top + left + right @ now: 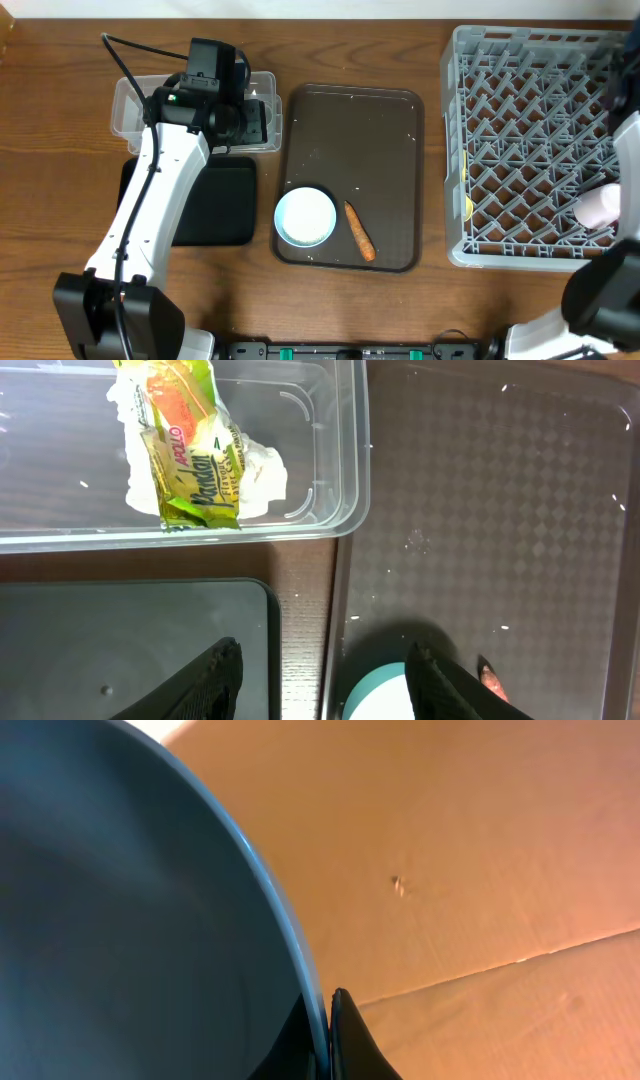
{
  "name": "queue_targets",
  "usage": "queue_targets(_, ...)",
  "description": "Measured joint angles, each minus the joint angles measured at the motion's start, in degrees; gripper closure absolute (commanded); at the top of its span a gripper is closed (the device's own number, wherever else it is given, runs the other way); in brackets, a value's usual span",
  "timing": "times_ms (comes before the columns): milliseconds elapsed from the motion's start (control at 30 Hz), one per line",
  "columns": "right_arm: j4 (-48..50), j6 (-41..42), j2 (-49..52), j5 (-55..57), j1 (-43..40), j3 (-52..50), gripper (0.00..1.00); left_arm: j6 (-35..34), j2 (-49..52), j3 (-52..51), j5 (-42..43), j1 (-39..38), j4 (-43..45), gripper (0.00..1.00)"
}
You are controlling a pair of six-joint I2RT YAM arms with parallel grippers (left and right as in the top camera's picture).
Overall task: Sort waste into correct bins and load items into the dishwasher rack
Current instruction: 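Carry the blue plate right and set it upright in the rack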
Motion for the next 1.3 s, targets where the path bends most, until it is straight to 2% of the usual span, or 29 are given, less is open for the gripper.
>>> queue_targets(267,11.6,-7.8,7.0,0.2,-6.2,-0.1,0.99,0.0,0.0,0.0,0.0,0.0,0.0,0.45)
queue_targets(667,14.8,-13.0,15.4,-0.7,-7.6,-0.1,0.99,0.0,0.0,0.0,0.0,0.0,0.0,0.45)
queue_targets(900,13.3,-10.0,15.5,-0.5,-7.2,0.4,0.98,0.0,0.0,0.0,0.0,0.0,0.0,0.45)
queue_targets(967,12.0,-8.1,15.5,0.0,-6.6,0.5,0.92,0.0,0.0,0.0,0.0,0.0,0.0,0.45)
queue_targets(1100,5.5,-4.8,15.4,2.0,-4.5,1.3,0.71,0.0,0.0,0.0,0.0,0.0,0.0,0.45)
queue_targets(1200,-0.5,-3.8,15.4,3.4,-2.7,1.5,0.67,0.0,0.0,0.0,0.0,0.0,0.0,0.45)
queue_targets(1300,-4.5,-1.3,15.0,4.3,-1.1,2.3,0.57,0.0,0.0,0.0,0.0,0.0,0.0,0.45)
